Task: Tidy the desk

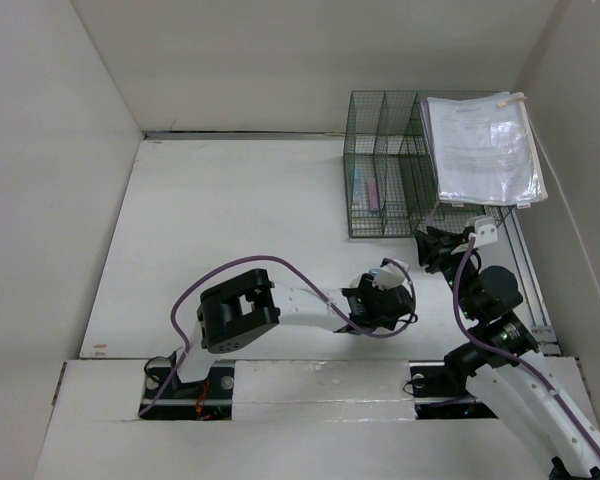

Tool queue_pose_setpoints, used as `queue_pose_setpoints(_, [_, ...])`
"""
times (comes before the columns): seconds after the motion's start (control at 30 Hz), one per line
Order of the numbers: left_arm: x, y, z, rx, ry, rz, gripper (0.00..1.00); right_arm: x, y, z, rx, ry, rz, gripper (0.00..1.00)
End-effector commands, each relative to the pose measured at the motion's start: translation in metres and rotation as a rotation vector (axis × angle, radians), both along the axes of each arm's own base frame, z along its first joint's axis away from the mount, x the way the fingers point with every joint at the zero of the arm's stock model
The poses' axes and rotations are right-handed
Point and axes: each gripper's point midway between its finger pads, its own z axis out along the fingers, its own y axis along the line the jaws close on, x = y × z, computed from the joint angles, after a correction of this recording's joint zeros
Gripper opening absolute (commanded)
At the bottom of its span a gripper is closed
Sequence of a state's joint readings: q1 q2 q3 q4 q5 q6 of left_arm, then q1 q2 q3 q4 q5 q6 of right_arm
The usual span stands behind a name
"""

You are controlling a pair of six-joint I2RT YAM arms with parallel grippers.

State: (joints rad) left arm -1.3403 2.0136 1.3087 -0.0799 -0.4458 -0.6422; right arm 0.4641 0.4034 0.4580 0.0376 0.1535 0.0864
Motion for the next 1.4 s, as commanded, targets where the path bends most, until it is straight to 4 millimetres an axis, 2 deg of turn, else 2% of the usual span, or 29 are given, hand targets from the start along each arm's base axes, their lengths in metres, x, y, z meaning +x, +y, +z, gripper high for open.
queue_pose_setpoints(0.0, [0.008,0.002,0.01,0.012,-0.037,0.046,0.58,-0.001,0.002,0.018,0.029,-0.055,0.015,0.39])
queue_pose_setpoints(0.1, [0.008,0.007,0.007,0.031,-0.041,0.056,0.59,0.0,0.003,0.017,0.028,-0.053,0.018,0.42])
queue_pose_setpoints(0.2, [0.007,0.019,0.002,0.056,-0.034,0.073,0.54,0.0,0.004,0.016,0.026,-0.051,0.021,0.43])
queue_pose_setpoints(0.33, [0.001,0.045,-0.01,0.09,-0.018,0.092,0.54,0.001,0.005,0.016,0.025,-0.05,0.029,0.46])
queue_pose_setpoints(0.43, [-0.002,0.054,-0.009,0.089,-0.013,0.107,0.55,0.001,0.007,0.016,0.024,-0.049,0.033,0.47])
queue_pose_setpoints(0.6, [-0.005,0.043,0.009,0.001,0.005,0.097,0.66,0.003,0.009,0.014,0.018,-0.039,0.041,0.47])
queue_pose_setpoints(0.63, [-0.007,0.033,0.014,-0.043,0.015,0.081,0.68,0.003,0.01,0.014,0.019,-0.041,0.042,0.48])
queue_pose_setpoints(0.8, [-0.001,0.017,0.025,-0.078,-0.01,0.069,0.68,0.003,0.009,0.015,0.02,-0.044,0.042,0.48])
queue_pose_setpoints(0.93, [0.004,0.009,0.02,-0.07,-0.027,0.07,0.65,0.001,0.008,0.017,0.024,-0.05,0.039,0.48])
queue_pose_setpoints(1.1, [0.02,0.009,0.015,-0.071,-0.045,0.1,0.6,0.0,0.007,0.019,0.024,-0.057,0.038,0.48])
queue_pose_setpoints(1.37, [0.033,0.019,0.006,-0.006,-0.091,0.136,0.55,0.001,0.008,0.017,0.02,-0.05,0.041,0.48])
